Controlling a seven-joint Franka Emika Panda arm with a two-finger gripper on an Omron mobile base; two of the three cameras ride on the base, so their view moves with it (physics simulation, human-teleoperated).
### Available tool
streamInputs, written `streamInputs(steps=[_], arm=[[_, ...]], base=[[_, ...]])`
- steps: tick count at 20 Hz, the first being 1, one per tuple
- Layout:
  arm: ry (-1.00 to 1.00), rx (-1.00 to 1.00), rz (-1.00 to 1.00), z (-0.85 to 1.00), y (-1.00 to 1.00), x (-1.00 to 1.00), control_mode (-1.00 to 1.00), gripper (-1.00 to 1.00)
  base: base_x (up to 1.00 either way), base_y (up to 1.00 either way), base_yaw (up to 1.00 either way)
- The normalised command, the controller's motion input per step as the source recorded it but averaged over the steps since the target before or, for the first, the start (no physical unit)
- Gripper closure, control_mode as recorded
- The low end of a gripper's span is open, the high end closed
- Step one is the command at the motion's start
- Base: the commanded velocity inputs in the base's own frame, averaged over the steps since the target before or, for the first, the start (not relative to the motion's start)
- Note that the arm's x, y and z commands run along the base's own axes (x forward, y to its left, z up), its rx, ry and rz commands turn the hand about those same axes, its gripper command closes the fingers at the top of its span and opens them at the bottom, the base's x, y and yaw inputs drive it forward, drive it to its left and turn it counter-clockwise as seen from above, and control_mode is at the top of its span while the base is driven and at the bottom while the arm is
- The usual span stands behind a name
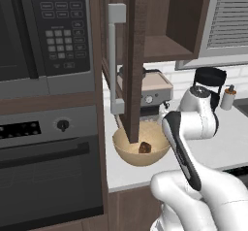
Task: Open the cabinet, pick up the bread from the cabinet and place it in the basket. Then move the basket to the dining counter.
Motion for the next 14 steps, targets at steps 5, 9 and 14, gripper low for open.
streamInputs(steps=[5,9,14], arm=[[0.16,0.07,0.02,0.01,-0.29,-0.01,-1.0,-1.0],[-0.02,0.11,0.08,-0.02,0.0,0.04,-1.0,-1.0],[-0.08,0.09,0.09,-0.33,0.0,0.19,-1.0,-1.0]], base=[[0.0,0.0,0.0],[0.0,0.0,0.0],[0.0,0.0,0.0]])
